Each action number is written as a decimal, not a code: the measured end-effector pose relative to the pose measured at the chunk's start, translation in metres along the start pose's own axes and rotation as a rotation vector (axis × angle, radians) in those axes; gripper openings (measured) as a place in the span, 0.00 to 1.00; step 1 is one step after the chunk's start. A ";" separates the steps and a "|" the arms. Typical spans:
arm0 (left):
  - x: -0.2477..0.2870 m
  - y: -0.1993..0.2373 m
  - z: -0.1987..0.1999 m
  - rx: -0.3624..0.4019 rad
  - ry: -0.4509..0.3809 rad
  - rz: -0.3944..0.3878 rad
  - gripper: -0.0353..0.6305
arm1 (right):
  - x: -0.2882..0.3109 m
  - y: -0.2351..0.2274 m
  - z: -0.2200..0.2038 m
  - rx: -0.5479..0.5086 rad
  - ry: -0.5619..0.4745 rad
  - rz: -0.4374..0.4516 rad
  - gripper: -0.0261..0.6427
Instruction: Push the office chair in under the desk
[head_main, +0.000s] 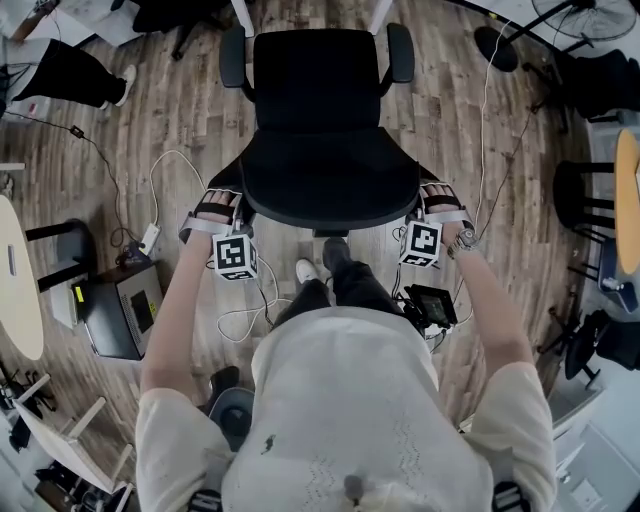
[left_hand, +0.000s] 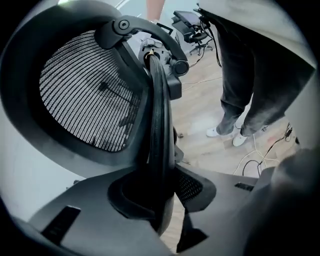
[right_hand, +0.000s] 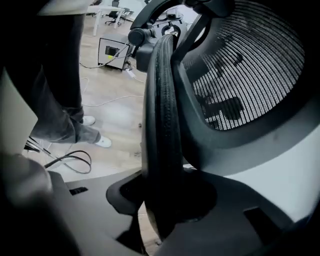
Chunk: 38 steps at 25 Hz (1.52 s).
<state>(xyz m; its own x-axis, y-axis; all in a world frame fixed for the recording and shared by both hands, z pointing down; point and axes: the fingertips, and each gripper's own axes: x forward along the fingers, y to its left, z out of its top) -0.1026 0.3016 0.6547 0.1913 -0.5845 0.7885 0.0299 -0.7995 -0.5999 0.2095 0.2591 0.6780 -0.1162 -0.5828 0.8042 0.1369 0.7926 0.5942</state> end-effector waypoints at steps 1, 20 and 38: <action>0.002 0.000 0.000 0.004 0.000 0.000 0.26 | 0.003 -0.003 -0.001 0.001 0.014 -0.031 0.22; 0.010 0.006 -0.002 0.070 -0.066 0.107 0.19 | 0.012 -0.010 0.000 0.038 -0.021 -0.022 0.20; 0.057 0.054 -0.006 0.033 -0.017 -0.009 0.19 | 0.052 -0.057 -0.020 0.051 -0.009 -0.006 0.20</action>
<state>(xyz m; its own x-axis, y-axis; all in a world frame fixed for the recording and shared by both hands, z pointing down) -0.0964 0.2241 0.6674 0.2079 -0.5749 0.7914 0.0643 -0.7993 -0.5975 0.2152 0.1796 0.6862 -0.1262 -0.5858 0.8006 0.0861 0.7975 0.5971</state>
